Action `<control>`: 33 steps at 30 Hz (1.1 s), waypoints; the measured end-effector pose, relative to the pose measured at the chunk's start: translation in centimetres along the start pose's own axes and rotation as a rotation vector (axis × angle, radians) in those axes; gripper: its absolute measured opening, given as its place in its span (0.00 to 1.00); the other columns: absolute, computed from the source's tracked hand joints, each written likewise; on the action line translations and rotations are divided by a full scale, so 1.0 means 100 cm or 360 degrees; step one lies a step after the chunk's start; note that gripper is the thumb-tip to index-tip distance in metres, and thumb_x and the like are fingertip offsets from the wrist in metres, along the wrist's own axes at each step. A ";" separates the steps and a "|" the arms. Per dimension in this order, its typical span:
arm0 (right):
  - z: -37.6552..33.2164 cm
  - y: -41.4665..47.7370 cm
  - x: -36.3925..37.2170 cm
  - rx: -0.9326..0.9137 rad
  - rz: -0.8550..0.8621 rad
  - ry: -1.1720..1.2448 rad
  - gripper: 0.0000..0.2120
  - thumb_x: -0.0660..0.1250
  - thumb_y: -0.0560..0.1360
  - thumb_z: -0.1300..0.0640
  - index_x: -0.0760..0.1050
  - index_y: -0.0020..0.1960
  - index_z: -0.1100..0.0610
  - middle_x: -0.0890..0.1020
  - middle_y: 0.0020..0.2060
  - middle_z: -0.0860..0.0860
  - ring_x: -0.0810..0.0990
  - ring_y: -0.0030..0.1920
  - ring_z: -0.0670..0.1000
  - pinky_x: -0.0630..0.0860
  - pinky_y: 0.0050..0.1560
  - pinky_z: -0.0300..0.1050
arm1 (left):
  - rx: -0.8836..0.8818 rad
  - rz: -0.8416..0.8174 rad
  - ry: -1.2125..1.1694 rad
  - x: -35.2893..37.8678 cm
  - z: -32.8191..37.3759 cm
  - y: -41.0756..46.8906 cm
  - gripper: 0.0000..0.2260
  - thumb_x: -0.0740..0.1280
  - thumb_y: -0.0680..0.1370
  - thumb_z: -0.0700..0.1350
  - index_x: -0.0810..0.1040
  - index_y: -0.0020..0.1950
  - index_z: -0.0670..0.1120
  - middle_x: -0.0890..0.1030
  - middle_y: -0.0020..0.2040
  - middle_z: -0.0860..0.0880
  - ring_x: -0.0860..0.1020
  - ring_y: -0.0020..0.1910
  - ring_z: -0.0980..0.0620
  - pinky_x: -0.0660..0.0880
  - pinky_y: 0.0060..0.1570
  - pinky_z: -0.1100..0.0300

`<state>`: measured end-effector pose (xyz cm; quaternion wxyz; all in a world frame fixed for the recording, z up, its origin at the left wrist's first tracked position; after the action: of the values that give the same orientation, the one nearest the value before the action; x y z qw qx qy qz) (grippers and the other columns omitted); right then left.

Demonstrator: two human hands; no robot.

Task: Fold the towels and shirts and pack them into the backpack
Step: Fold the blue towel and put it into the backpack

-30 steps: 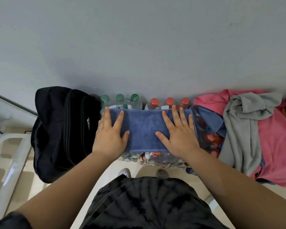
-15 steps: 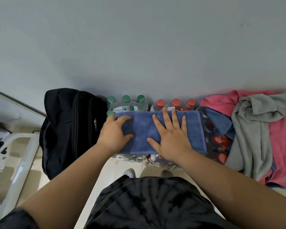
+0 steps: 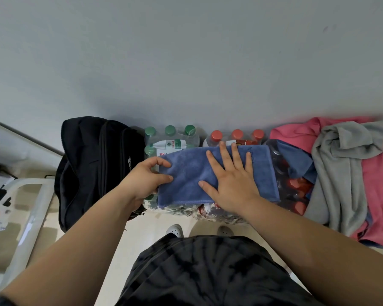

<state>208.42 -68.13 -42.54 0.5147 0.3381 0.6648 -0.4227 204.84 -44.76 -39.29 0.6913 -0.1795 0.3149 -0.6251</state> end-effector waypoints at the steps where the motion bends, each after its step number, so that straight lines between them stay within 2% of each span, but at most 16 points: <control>1: 0.000 0.000 0.000 -0.0002 0.0002 0.0000 0.40 0.40 0.75 0.26 0.38 0.81 0.44 0.37 0.81 0.53 0.31 0.79 0.59 0.37 0.75 0.70 | 0.0025 0.0007 -0.0029 0.001 0.000 -0.001 0.14 0.72 0.74 0.32 0.82 0.50 0.51 0.82 0.54 0.34 0.81 0.46 0.41 0.76 0.45 0.50; 4: 0.000 0.000 -0.001 0.0001 -0.0016 -0.0004 0.41 0.39 0.75 0.25 0.38 0.81 0.44 0.37 0.81 0.53 0.31 0.79 0.59 0.37 0.75 0.69 | 0.0133 0.0115 -0.0153 0.002 0.005 -0.005 0.18 0.68 0.75 0.29 0.82 0.56 0.50 0.83 0.56 0.42 0.83 0.49 0.45 0.80 0.46 0.55; 8: 0.000 0.001 -0.001 0.0008 -0.0045 0.0001 0.40 0.39 0.76 0.26 0.36 0.81 0.44 0.35 0.80 0.52 0.30 0.78 0.59 0.34 0.74 0.70 | 0.0257 0.0204 -0.0111 0.000 0.007 -0.007 0.23 0.67 0.77 0.30 0.79 0.66 0.54 0.82 0.55 0.49 0.83 0.50 0.50 0.81 0.47 0.58; 10: -0.001 0.002 -0.001 0.0013 -0.0053 -0.0013 0.40 0.40 0.76 0.26 0.36 0.81 0.44 0.35 0.80 0.53 0.29 0.78 0.59 0.33 0.73 0.71 | 0.0300 0.0226 -0.0045 -0.003 0.005 -0.009 0.24 0.68 0.77 0.32 0.77 0.67 0.55 0.81 0.56 0.49 0.83 0.51 0.51 0.81 0.47 0.59; 14: -0.004 0.005 0.000 0.0003 -0.0091 -0.0036 0.41 0.38 0.74 0.25 0.36 0.81 0.44 0.34 0.80 0.53 0.29 0.78 0.60 0.34 0.73 0.72 | 0.0479 0.0250 0.0113 -0.002 0.015 -0.021 0.25 0.69 0.76 0.33 0.77 0.67 0.57 0.79 0.61 0.46 0.83 0.52 0.48 0.82 0.51 0.53; 16: -0.002 0.004 -0.003 -0.0022 -0.0087 0.0100 0.41 0.36 0.73 0.26 0.36 0.81 0.44 0.34 0.80 0.52 0.29 0.78 0.59 0.34 0.75 0.69 | 0.0610 0.0271 0.0227 0.004 0.032 -0.031 0.26 0.71 0.75 0.34 0.77 0.68 0.57 0.78 0.62 0.49 0.82 0.51 0.50 0.82 0.50 0.53; 17: 0.001 0.002 -0.007 -0.0025 -0.0059 0.0230 0.41 0.37 0.74 0.27 0.37 0.81 0.44 0.35 0.80 0.52 0.30 0.79 0.57 0.35 0.76 0.66 | 0.0684 0.0290 0.0309 0.008 0.042 -0.037 0.26 0.72 0.75 0.35 0.76 0.68 0.56 0.77 0.62 0.52 0.81 0.49 0.53 0.81 0.50 0.56; 19: 0.013 -0.008 -0.016 0.0013 0.0038 0.0516 0.41 0.39 0.74 0.27 0.43 0.82 0.45 0.38 0.81 0.51 0.34 0.80 0.54 0.38 0.79 0.60 | 0.0834 0.0308 0.0497 0.022 0.065 -0.050 0.26 0.73 0.73 0.35 0.77 0.68 0.55 0.75 0.61 0.57 0.79 0.46 0.57 0.77 0.49 0.65; 22: 0.040 -0.033 -0.030 0.0147 0.0234 0.0857 0.40 0.45 0.75 0.28 0.57 0.80 0.49 0.53 0.81 0.51 0.49 0.80 0.55 0.51 0.79 0.54 | 0.0954 0.0240 0.0697 0.054 0.095 -0.063 0.26 0.75 0.72 0.36 0.77 0.67 0.53 0.74 0.59 0.56 0.77 0.43 0.59 0.71 0.47 0.73; 25: 0.068 -0.057 -0.037 0.0268 0.0289 0.1187 0.35 0.52 0.79 0.32 0.68 0.76 0.53 0.67 0.75 0.51 0.63 0.75 0.52 0.61 0.75 0.50 | 0.1022 0.0132 0.0921 0.099 0.112 -0.063 0.27 0.75 0.71 0.38 0.76 0.69 0.51 0.71 0.61 0.54 0.76 0.48 0.58 0.71 0.53 0.70; 27: 0.084 -0.068 -0.040 0.0321 0.0250 0.1455 0.28 0.55 0.82 0.38 0.70 0.74 0.53 0.71 0.71 0.49 0.69 0.71 0.48 0.66 0.71 0.45 | 0.1055 0.0060 0.1051 0.132 0.117 -0.057 0.28 0.74 0.72 0.39 0.75 0.71 0.49 0.70 0.62 0.52 0.74 0.53 0.56 0.66 0.57 0.71; 30: 0.100 -0.079 -0.041 0.0310 0.0062 0.1734 0.22 0.57 0.84 0.47 0.67 0.76 0.50 0.72 0.70 0.46 0.69 0.67 0.41 0.65 0.66 0.35 | 0.1046 -0.0031 0.1175 0.177 0.115 -0.040 0.28 0.73 0.72 0.39 0.73 0.72 0.47 0.71 0.65 0.47 0.71 0.64 0.51 0.61 0.59 0.70; 32: 0.106 -0.083 -0.038 0.0280 -0.0048 0.1842 0.22 0.58 0.84 0.48 0.65 0.77 0.48 0.73 0.69 0.43 0.71 0.64 0.38 0.67 0.65 0.34 | 0.0968 -0.0085 0.1257 0.201 0.108 -0.027 0.28 0.72 0.73 0.41 0.72 0.73 0.45 0.70 0.69 0.44 0.69 0.69 0.46 0.62 0.62 0.66; 33: 0.109 -0.084 -0.035 0.0271 -0.0079 0.1875 0.22 0.59 0.84 0.48 0.65 0.77 0.48 0.74 0.68 0.44 0.73 0.63 0.37 0.69 0.66 0.37 | 0.0908 -0.0123 0.1284 0.210 0.103 -0.021 0.28 0.72 0.74 0.42 0.72 0.74 0.45 0.69 0.70 0.43 0.69 0.70 0.46 0.61 0.64 0.65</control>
<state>206.19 -81.53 -38.57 0.0203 0.5401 0.8099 -0.2277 210.48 -67.11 -34.79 0.5122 0.2615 0.3669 -0.7312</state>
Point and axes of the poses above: each hand's wrist, its own y-axis towards the middle knuckle, its own x-axis out of the palm, z = x × y, the point moved 4 cm from there along y, towards the middle knuckle
